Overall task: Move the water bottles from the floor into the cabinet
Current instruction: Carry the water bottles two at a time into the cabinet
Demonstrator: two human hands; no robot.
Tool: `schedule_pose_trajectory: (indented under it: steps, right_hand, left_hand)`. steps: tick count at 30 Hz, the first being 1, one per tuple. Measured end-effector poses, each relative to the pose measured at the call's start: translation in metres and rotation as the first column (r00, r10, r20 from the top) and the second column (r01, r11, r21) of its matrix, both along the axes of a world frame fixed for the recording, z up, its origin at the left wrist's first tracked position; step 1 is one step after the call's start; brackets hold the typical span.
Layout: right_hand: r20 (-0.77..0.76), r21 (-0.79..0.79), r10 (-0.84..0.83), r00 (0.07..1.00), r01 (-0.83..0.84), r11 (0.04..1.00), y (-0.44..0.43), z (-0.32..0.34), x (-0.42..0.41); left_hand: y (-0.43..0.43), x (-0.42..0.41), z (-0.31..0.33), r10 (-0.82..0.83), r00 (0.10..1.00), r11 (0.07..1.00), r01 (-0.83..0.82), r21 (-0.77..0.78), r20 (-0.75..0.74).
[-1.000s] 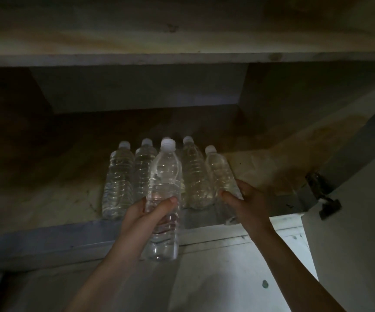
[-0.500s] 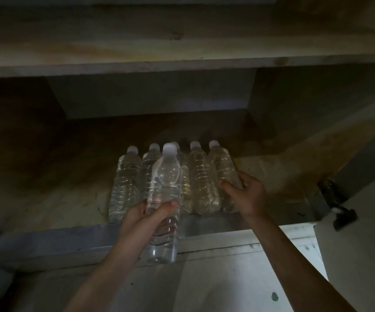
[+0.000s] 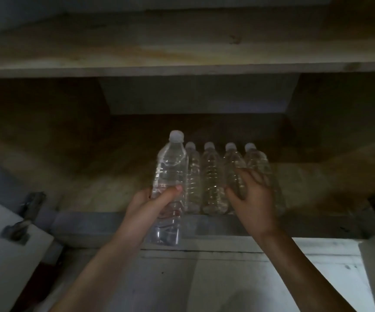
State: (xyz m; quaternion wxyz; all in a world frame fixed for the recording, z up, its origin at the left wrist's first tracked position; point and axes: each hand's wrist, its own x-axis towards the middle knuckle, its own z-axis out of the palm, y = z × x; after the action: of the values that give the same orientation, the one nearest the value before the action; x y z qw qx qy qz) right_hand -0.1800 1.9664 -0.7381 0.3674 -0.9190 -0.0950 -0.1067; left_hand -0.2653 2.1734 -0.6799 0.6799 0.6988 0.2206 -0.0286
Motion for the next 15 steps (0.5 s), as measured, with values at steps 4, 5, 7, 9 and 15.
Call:
schedule_pose_trajectory:
  steps: [4,5,7,9,15]
  right_hand:
    - [0.008,-0.048,0.152,0.988,-0.152,0.987,0.035,-0.005,-0.007]
    - [0.008,-0.069,0.175,0.985,-0.174,0.982,0.042,-0.007,-0.008]
    - [0.011,-0.107,0.224,0.974,-0.222,0.969,0.056,-0.010,-0.010]
    - [0.024,-0.153,0.257,0.966,-0.251,0.956,0.068,-0.015,-0.013]
    - [0.007,-0.411,0.288,0.958,-0.260,0.874,0.077,-0.026,-0.015]
  left_hand:
    - [0.037,-0.002,0.001,0.073,0.997,0.993,-0.071,0.092,-0.024]
    - [0.048,-0.001,-0.001,0.101,0.994,0.988,-0.096,0.121,-0.040]
    - [0.066,0.001,-0.009,0.154,0.985,0.980,-0.143,0.137,-0.075]
    - [0.080,0.001,-0.017,0.205,0.974,0.970,-0.189,0.150,-0.100]
    - [0.104,0.008,-0.048,0.263,0.959,0.944,-0.235,0.231,-0.103]
